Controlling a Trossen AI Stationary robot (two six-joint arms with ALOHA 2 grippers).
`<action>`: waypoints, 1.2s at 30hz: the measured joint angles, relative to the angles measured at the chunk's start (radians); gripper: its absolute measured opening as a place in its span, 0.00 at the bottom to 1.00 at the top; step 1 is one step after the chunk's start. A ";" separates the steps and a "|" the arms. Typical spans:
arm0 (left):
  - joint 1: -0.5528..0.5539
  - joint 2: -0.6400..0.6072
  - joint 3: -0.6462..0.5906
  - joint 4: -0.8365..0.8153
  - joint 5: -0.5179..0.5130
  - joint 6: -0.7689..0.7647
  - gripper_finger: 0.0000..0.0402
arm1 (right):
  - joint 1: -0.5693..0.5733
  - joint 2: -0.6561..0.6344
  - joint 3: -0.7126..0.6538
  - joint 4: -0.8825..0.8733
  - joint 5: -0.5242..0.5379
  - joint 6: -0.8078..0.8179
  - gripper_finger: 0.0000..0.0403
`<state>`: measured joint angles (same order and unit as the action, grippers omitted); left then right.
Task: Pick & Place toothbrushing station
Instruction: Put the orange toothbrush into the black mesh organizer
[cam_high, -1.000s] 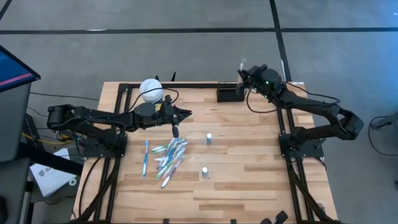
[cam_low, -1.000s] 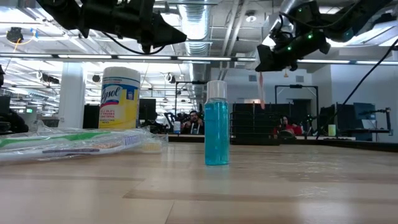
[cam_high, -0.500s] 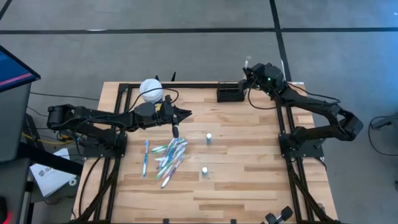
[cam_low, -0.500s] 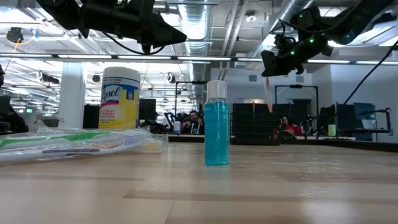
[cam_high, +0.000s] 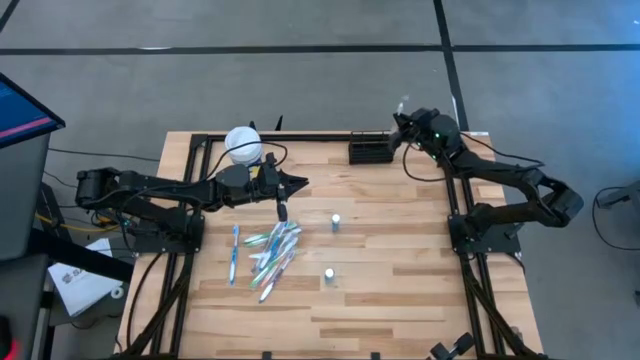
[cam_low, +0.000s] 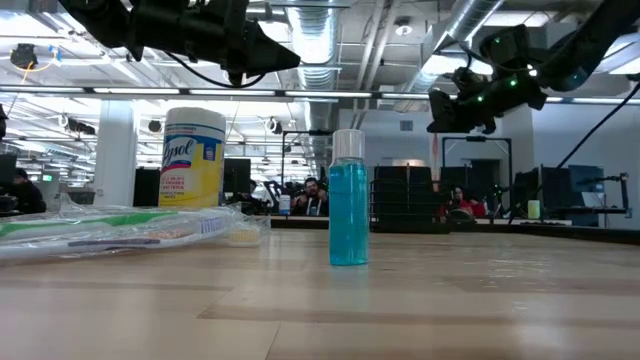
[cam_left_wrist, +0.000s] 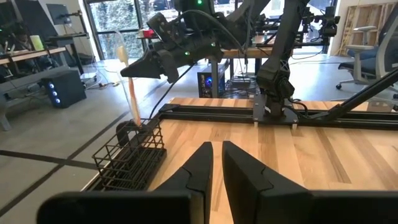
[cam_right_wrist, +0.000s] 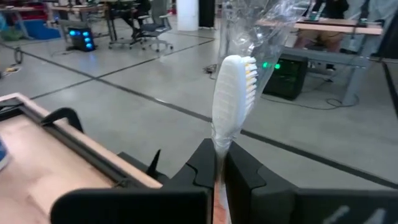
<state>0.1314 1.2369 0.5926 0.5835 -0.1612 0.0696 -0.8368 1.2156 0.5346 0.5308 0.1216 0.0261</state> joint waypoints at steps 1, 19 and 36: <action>0.000 0.000 0.000 0.000 0.000 0.000 0.08 | 0.000 0.000 0.000 0.000 0.000 0.000 0.01; 0.000 0.000 0.000 0.000 -0.005 0.000 0.08 | 0.003 0.168 0.000 0.097 -0.020 0.019 0.01; 0.000 0.000 0.000 -0.009 -0.001 0.000 0.08 | 0.005 0.275 -0.016 0.163 -0.020 0.035 0.03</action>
<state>0.1310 1.2369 0.5930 0.5747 -0.1625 0.0692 -0.8318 1.4908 0.5183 0.6940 0.1013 0.0612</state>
